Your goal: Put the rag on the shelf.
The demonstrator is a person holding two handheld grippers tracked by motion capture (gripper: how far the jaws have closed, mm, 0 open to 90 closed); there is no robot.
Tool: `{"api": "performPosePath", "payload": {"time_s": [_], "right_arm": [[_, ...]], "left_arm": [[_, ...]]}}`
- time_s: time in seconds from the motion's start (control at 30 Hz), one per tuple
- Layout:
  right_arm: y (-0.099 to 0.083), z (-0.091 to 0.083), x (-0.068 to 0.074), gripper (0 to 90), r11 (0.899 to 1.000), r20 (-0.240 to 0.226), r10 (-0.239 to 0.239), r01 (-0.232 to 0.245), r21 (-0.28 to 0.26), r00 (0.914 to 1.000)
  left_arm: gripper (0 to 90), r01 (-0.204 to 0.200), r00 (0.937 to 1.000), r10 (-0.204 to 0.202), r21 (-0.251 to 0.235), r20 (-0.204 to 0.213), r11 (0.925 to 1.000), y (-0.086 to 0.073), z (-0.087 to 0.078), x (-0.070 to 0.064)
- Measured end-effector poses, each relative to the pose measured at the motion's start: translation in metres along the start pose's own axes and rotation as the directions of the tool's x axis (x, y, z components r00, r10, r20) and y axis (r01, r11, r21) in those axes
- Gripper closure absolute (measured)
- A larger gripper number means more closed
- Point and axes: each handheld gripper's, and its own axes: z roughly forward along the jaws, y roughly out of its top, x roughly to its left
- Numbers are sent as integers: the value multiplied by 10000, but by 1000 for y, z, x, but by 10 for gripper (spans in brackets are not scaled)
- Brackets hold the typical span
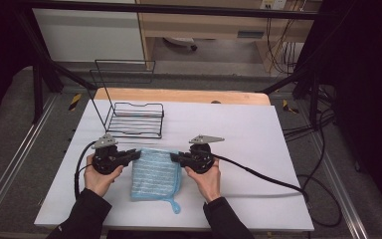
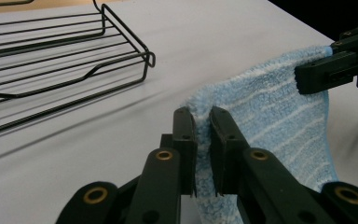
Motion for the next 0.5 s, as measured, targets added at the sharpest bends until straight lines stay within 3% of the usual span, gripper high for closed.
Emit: {"api": "performPosePath", "payload": {"time_s": [0.33,0.5], "right_arm": [[5,-12,5,809,9983,-21,-183,182,-546,9998],[10,-19,10,809,9959,183,-542,554,-718,9984]], "left_arm": [[811,-276,9996,277,-424,11,9987,7,-9,-8],[811,-618,9980,607,-609,-193,9962,11,-13,-15]]}}
